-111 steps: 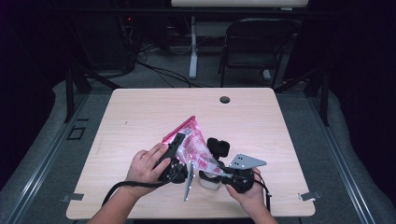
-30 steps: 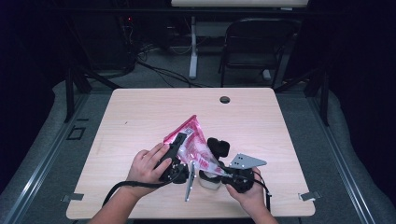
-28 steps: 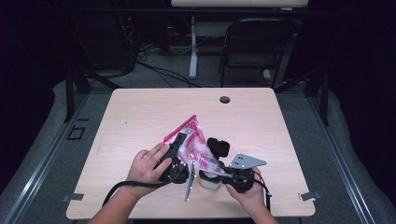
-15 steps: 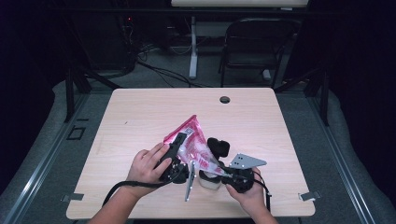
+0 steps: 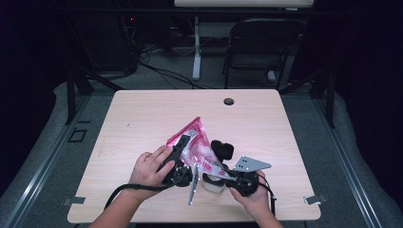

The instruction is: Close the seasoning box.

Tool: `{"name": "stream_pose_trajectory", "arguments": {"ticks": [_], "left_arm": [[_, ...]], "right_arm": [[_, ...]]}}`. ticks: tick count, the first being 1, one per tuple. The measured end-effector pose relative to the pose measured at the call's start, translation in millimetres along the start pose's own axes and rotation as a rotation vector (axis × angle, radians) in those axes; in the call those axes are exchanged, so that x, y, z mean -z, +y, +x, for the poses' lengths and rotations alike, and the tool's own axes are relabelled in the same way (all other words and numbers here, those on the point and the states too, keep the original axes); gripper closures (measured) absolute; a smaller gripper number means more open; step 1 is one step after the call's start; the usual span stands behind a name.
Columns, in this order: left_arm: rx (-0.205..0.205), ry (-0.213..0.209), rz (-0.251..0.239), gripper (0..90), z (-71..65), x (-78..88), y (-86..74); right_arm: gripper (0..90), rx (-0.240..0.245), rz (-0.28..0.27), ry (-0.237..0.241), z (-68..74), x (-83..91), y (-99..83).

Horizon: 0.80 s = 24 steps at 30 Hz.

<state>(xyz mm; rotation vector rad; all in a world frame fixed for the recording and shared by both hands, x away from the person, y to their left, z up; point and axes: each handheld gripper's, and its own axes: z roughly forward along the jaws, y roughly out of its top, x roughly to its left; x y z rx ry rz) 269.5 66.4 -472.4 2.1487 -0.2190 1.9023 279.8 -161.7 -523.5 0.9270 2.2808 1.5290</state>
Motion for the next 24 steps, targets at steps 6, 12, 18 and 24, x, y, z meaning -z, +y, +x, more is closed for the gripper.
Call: {"name": "stream_pose_trajectory", "arguments": {"ticks": [6,12,18,24], "left_arm": [[-0.005,0.007,-0.006,67.8,0.4,0.3,0.1],[-0.004,0.005,-0.005,67.8,0.7,0.2,-0.1],[-0.011,0.008,-0.007,67.8,2.0,0.0,0.9],[-0.005,0.005,-0.005,67.8,1.8,0.2,0.5]], "right_arm": [[88.0,-0.003,-0.002,0.002,0.3,-0.2,-0.1],[87.9,-0.005,-0.005,0.002,0.3,-0.8,-0.3],[87.9,-0.006,-0.003,0.006,0.1,-0.7,-0.3],[88.1,-0.001,0.000,0.001,0.0,0.2,0.1]]}}
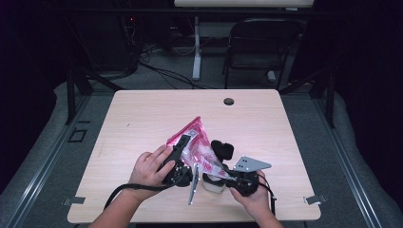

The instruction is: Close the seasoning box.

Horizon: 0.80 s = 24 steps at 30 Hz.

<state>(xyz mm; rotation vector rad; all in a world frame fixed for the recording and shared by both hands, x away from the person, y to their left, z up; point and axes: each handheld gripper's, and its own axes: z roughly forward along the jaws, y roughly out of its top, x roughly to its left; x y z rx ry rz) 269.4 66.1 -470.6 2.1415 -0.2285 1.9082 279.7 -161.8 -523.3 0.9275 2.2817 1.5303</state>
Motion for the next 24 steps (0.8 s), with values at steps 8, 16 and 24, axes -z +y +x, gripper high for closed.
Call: {"name": "stream_pose_trajectory", "arguments": {"ticks": [8,16,24], "left_arm": [[0.011,-0.008,0.006,67.9,-2.1,0.1,-2.1],[0.030,-0.022,0.016,68.0,-4.4,-0.4,-5.0],[0.036,-0.026,0.023,68.0,-4.9,-0.3,-6.0]], "right_arm": [[88.2,0.001,-0.001,-0.003,0.4,-0.6,0.0],[88.3,0.006,0.003,-0.006,0.2,0.1,0.8],[88.4,0.004,-0.003,-0.009,0.3,-0.3,1.2]]}}
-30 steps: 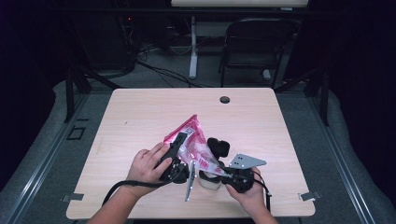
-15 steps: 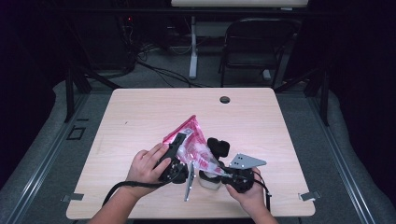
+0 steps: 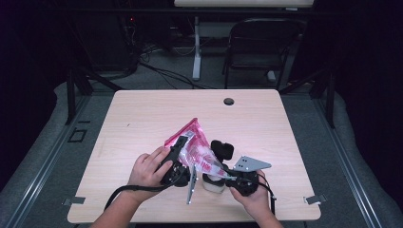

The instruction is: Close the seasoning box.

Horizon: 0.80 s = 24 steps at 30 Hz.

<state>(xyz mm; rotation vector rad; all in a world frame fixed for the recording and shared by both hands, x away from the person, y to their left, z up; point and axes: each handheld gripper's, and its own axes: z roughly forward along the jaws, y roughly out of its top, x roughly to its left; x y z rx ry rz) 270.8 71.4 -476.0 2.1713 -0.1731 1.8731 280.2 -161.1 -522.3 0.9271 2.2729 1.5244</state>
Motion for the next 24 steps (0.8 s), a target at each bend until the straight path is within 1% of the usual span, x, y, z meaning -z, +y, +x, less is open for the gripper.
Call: {"name": "stream_pose_trajectory", "arguments": {"ticks": [1,3,10,11,12,14,15,16,18,24], "left_arm": [[0.008,-0.008,0.004,68.0,-0.5,0.0,-0.6],[0.012,-0.008,0.005,68.1,-1.4,-0.5,-2.0],[0.017,-0.010,0.011,68.1,-1.6,0.0,-3.3],[0.024,-0.017,0.015,68.2,-2.0,-0.1,-3.8],[0.022,-0.018,0.017,68.1,-1.6,-0.2,-4.0],[0.035,-0.025,0.022,68.2,-2.4,-0.8,-5.2],[0.046,-0.037,0.031,68.2,-2.9,-0.5,-5.9],[0.050,-0.035,0.026,68.3,-2.9,-1.1,-6.8],[0.072,-0.055,0.041,68.4,-5.0,-1.4,-9.5],[0.091,-0.065,0.047,68.6,-8.3,-2.9,-13.3]], "right_arm": [[88.4,0.001,0.001,0.001,0.0,-0.1,0.0],[88.4,0.001,0.000,0.001,-0.2,0.1,0.4],[88.4,-0.001,-0.007,0.000,-0.3,-0.1,1.4],[88.5,-0.001,-0.007,0.001,-0.2,-0.1,1.5],[88.4,0.003,-0.006,0.001,-0.3,0.1,1.8],[88.5,0.005,-0.005,-0.001,-0.4,0.9,2.5],[88.5,0.005,-0.007,0.000,-0.4,1.2,2.8],[88.5,0.001,-0.012,0.000,-0.2,1.4,3.2],[88.5,0.002,-0.018,0.002,-0.2,2.3,4.2],[88.4,0.003,-0.024,0.002,0.1,2.8,5.6]]}}
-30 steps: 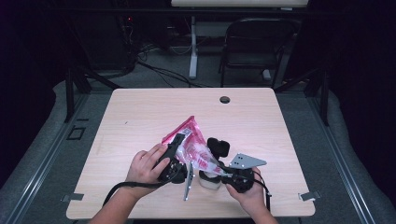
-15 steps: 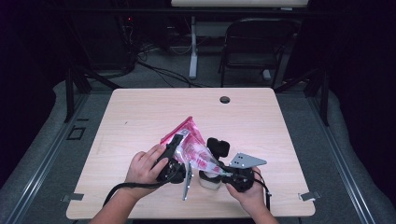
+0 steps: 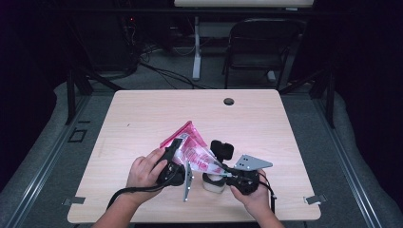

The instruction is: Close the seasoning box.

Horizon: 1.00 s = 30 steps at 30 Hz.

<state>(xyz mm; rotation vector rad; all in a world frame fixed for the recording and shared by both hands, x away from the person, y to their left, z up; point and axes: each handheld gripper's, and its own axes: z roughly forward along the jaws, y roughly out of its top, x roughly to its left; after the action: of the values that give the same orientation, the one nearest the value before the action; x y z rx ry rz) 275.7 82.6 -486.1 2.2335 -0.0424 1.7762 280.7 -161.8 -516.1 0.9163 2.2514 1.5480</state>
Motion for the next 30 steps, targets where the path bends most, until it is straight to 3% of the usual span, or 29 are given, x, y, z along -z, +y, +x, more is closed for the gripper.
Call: {"name": "stream_pose_trajectory", "arguments": {"ticks": [23,30], "left_arm": [[0.129,-0.114,0.047,69.0,-14.2,-3.3,-16.7],[0.148,-0.151,0.063,69.0,-20.8,-3.1,-20.0]], "right_arm": [[88.4,0.009,-0.013,0.005,1.1,-3.1,3.9],[88.5,0.010,-0.019,0.009,0.6,-4.4,5.9]]}}
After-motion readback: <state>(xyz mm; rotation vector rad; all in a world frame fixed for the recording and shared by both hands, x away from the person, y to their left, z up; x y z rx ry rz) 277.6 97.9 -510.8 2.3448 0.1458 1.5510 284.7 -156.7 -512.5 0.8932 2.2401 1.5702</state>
